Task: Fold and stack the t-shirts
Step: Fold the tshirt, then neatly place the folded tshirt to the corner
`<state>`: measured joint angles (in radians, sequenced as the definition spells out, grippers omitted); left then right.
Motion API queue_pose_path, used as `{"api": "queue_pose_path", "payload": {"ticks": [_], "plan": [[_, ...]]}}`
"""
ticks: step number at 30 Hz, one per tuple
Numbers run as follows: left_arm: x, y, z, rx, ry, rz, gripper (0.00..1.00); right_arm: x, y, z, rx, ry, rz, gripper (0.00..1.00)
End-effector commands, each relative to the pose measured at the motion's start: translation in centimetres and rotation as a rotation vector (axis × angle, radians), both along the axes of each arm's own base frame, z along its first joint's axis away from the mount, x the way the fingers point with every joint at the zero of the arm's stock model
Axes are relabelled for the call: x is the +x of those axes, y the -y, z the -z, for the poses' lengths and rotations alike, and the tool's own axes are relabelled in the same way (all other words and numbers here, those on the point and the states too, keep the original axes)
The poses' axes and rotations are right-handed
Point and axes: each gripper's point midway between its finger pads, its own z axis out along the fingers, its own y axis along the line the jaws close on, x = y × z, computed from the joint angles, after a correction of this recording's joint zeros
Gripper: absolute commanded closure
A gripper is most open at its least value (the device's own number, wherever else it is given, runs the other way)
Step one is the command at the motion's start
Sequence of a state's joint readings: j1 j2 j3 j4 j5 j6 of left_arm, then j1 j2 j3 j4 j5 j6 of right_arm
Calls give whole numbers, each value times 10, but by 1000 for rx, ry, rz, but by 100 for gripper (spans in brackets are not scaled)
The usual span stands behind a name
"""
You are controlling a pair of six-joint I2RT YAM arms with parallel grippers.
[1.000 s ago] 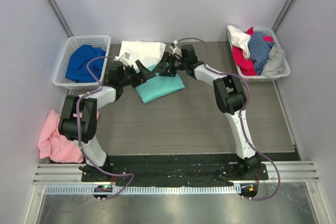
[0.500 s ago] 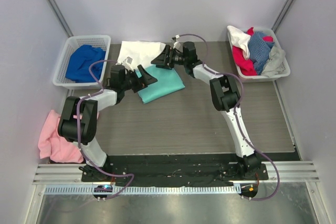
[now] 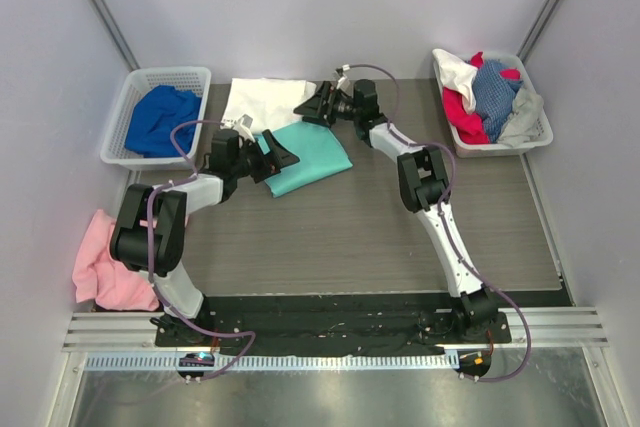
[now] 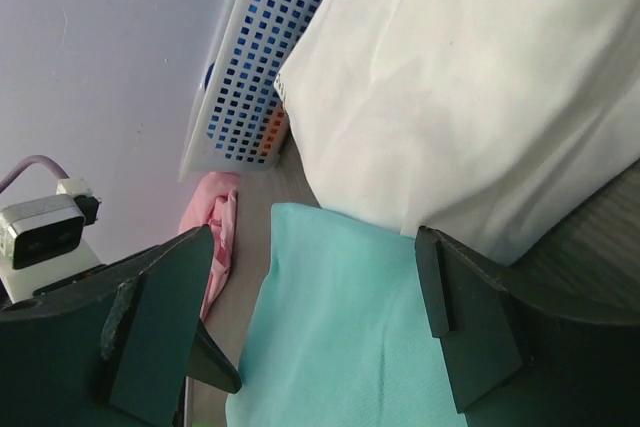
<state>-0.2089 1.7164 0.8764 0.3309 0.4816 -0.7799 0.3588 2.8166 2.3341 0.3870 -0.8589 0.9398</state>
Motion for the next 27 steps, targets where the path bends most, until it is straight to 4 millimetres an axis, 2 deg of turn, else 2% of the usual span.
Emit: {"api": "queue_pose_path", "payload": {"ticks": [1,2,4,5,6,7,8,9,11,12,15,20,22,27], "plan": [[2,1,-19,3,64,8,11,34,35,-49,59,136,87,8],[2,1,-18,4,63,8,11,37,42,-57,62,145,98,8],[3,1,-20,8,68,7,11,44,65,-50,47,107,139,8],[4,0,-19,15,66,2,11,45,74,-68,40,129,162,8],[7,0,-21,21,74,-1,11,41,82,-42,-7,55,179,8],[9,-1,-20,29,71,-7,11,41,95,-37,-40,29,203,8],[11,-4,-13,47,48,-24,11,43,104,-44,-106,79,243,8],[16,-4,-15,53,53,-31,11,31,114,-11,-190,-40,257,8],[20,-6,-6,74,27,-41,11,20,128,6,-281,-82,283,8],[26,-8,-6,84,30,-56,11,7,138,19,-352,-131,298,8],[37,-10,5,114,1,-75,10,-15,149,39,-438,-203,302,8],[52,-15,19,168,-44,-95,10,-44,153,63,-495,-285,249,8],[54,-20,27,207,-67,-110,10,-52,151,67,-510,-291,227,8],[44,-36,31,284,-99,-146,7,-62,145,70,-535,-291,198,8]]}}
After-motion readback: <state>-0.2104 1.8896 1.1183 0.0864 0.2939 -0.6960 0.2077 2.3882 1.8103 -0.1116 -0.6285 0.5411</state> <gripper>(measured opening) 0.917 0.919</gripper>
